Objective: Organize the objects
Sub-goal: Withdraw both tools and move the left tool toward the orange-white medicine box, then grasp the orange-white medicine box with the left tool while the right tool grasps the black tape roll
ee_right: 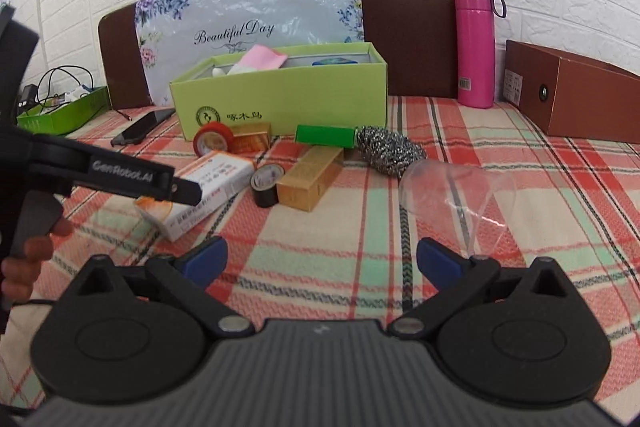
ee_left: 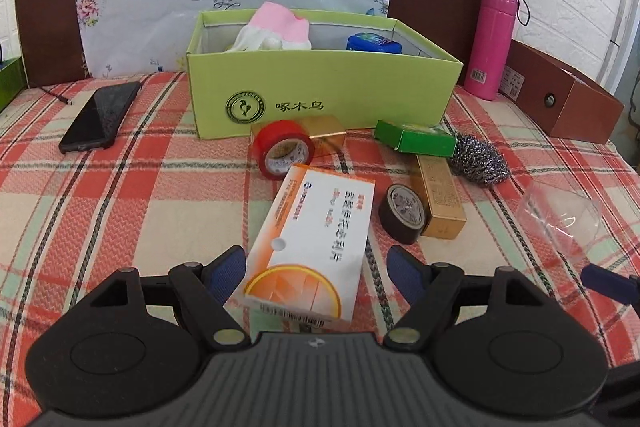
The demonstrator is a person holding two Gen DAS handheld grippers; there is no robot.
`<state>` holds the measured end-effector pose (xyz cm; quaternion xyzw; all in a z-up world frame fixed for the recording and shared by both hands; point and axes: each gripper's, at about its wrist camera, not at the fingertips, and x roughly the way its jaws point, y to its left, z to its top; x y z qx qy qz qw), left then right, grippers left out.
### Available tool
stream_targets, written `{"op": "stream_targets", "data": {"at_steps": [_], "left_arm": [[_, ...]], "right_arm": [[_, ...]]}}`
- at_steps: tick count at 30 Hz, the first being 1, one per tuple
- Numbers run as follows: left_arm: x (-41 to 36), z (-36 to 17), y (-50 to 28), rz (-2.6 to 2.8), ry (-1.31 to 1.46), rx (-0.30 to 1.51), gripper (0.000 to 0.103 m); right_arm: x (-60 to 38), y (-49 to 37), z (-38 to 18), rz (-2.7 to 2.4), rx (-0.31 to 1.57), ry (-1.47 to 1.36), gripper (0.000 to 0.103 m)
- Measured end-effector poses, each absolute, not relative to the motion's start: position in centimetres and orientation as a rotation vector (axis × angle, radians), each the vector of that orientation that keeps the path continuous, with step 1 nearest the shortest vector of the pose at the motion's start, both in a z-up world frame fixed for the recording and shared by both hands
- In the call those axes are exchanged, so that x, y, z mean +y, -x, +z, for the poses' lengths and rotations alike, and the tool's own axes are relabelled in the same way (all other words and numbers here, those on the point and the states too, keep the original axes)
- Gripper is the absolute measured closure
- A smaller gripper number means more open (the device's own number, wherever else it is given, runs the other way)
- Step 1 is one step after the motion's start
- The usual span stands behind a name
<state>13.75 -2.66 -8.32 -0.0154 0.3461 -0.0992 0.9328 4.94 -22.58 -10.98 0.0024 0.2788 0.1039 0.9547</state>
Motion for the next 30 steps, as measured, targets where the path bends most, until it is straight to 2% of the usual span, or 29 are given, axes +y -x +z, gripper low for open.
{"op": "stream_targets", "data": {"at_steps": [4,7,8,9,12,16,20,30], "left_arm": [[-3.5,-8.6,-15.1,-0.198,-0.022,0.71,0.022],[-3.5,-9.1,-15.8,-0.205,-0.036,0.729,0.023],[-3.3,-9.3,-15.9,-0.2,-0.034,0.745,0.03],[-3.0,-9.5,-15.8,-0.197,-0.028,0.75,0.031],[-2.2,-9.4,-15.0,-0.163,-0.027,0.754,0.031],[-0.4,-9.3,-13.3,-0.115,-0.026,0.759,0.031],[1.3,-9.3,-12.1,-0.105,0.021,0.771,0.031],[1.6,-9.7,-12.1,-0.129,0.049,0.792,0.031]], "right_arm": [[-22.4,-5.0,-10.9,0.216,0.568,0.001,0.012],[-22.2,-5.3,-10.9,0.228,0.577,0.009,0.026],[-22.0,-5.5,-10.9,0.236,0.583,0.01,0.031],[-21.8,-5.8,-10.9,0.246,0.588,0.011,0.038],[-21.0,-6.7,-10.9,0.275,0.593,0.015,0.046],[-19.4,-8.7,-11.1,0.326,0.604,0.012,0.05],[-17.6,-11.0,-11.4,0.39,0.628,0.003,0.058],[-16.1,-14.8,-12.9,0.261,0.673,0.005,0.058]]}}
